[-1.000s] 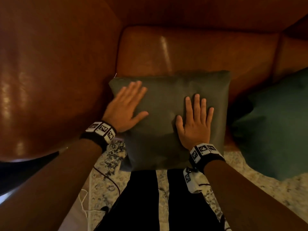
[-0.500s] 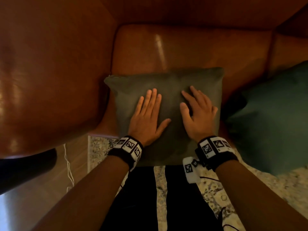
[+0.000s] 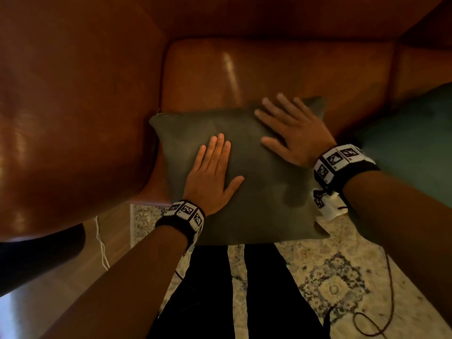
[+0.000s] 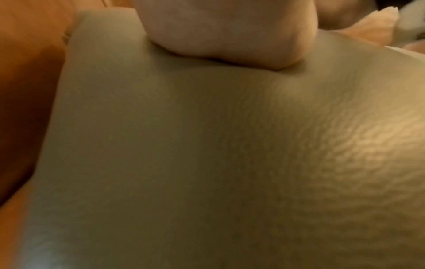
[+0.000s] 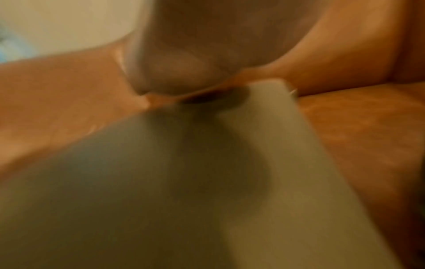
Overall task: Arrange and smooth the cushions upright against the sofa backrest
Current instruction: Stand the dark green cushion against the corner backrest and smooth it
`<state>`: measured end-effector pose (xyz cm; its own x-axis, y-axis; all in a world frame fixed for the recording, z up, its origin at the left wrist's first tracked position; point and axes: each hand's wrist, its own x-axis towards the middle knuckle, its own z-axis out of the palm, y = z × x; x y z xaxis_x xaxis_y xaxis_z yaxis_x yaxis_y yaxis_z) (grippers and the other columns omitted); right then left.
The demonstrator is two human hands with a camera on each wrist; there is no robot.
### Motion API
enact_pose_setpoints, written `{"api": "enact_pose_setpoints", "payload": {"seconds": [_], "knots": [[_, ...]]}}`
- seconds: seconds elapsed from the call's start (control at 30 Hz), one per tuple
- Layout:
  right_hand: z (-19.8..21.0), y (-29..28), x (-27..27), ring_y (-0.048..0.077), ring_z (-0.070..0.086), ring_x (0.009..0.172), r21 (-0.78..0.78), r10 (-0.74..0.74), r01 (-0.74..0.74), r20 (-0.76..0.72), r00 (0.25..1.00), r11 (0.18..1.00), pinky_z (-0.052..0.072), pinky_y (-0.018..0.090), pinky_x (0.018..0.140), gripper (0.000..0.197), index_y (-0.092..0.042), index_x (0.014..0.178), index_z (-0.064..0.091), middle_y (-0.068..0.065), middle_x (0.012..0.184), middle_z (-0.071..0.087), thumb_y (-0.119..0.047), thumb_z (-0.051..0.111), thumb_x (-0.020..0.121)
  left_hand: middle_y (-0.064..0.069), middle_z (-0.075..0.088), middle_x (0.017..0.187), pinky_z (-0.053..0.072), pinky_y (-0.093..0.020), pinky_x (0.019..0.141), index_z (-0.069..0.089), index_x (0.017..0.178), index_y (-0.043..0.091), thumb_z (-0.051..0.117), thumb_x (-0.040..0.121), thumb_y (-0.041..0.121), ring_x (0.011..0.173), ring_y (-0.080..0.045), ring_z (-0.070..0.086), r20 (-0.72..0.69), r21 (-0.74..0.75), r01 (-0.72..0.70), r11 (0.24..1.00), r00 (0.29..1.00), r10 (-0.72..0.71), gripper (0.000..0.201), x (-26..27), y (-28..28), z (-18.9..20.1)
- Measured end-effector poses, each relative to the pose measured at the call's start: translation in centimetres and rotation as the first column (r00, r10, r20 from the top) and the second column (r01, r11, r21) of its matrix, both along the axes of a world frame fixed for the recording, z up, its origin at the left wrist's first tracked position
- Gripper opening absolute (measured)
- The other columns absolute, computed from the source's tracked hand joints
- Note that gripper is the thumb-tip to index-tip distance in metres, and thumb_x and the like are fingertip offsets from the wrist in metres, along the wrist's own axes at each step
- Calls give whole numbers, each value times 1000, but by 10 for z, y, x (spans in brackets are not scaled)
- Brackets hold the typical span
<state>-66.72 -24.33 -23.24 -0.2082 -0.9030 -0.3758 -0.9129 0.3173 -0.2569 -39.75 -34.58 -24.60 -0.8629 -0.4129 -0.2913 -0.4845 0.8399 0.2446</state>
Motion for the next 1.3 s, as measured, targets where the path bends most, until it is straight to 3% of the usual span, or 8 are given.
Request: {"api": "enact_pose_setpoints", "payload": {"seconds": [0.23, 0.57, 0.73, 0.87, 1.0, 1.03, 1.2, 1.3], "knots": [[-3, -4, 12, 30, -6, 160, 111, -688, 689, -52, 724, 716, -5, 57, 127, 82, -14, 166, 11, 8, 174, -5, -67, 10, 103, -15, 8, 173, 7, -45, 131, 14, 164, 4, 28, 105, 62, 161, -27, 3, -7, 18, 8, 1000, 1000, -8, 84, -13, -14, -4], [-20, 145, 154, 25, 9, 160, -133, -489, 497, 89, 868, 857, 18, 62, 124, 64, -22, 164, 20, 1, 172, 15, -53, 19, 108, -16, 7, 173, 6, -46, 131, 14, 164, 3, 24, 104, 65, 161, -28, 3, -12, 29, 65, 997, 998, -65, 87, -3, -16, -10], [3, 120, 152, 30, 6, 160, -209, -776, 788, 153, 612, 580, 9, 58, 128, 68, -9, 164, 15, 13, 173, 3, -48, 19, 108, -16, 5, 173, 5, -46, 131, 11, 164, 3, 17, 104, 65, 161, -29, 3, 1, 33, 20, 999, 1000, -21, 86, -12, -14, -10], [-3, 129, 169, 31, 9, 160, -188, -585, 602, 142, 798, 776, 7, 49, 130, 71, -15, 165, 15, 5, 172, 4, -47, 33, 104, -15, 4, 173, 6, -46, 130, 10, 164, 4, 19, 104, 64, 161, -28, 2, 4, 55, 42, 998, 999, -43, 86, -13, -30, -8], [-15, 219, 173, 30, 9, 160, 151, -986, 974, 40, 165, 169, 10, 54, 128, 84, -12, 165, 14, 12, 173, 8, -62, 16, 97, -14, 3, 173, 5, -46, 131, 8, 164, 5, 15, 103, 66, 161, -27, 2, 20, 50, 42, 998, 999, -43, 86, -11, -30, -8], [-9, 230, 171, 29, 6, 160, 148, -988, 977, 7, 153, 152, 9, 55, 128, 84, -10, 164, 12, 12, 173, 4, -61, 12, 98, -15, 4, 173, 5, -46, 131, 9, 164, 5, 13, 103, 66, 161, -28, 3, 22, 46, 35, 998, 999, -36, 86, -11, -31, -8], [18, 179, 163, 31, 9, 160, -182, -635, 664, 199, 747, 725, 4, 49, 130, 70, -6, 163, 18, 11, 172, 4, -42, 31, 104, -17, 4, 173, 3, -45, 131, 9, 164, 3, 12, 104, 65, 161, -29, 3, 26, 44, 37, 998, 999, -38, 87, -13, -27, -10], [5, 159, 163, 29, 7, 161, -166, -458, 482, 166, 874, 860, 8, 52, 129, 71, -13, 165, 11, 7, 173, 1, -49, 26, 106, -15, 2, 173, 5, -46, 131, 7, 164, 4, 11, 103, 66, 161, -28, 1, 37, 48, 41, 998, 998, -43, 87, -12, -31, -8]]}}
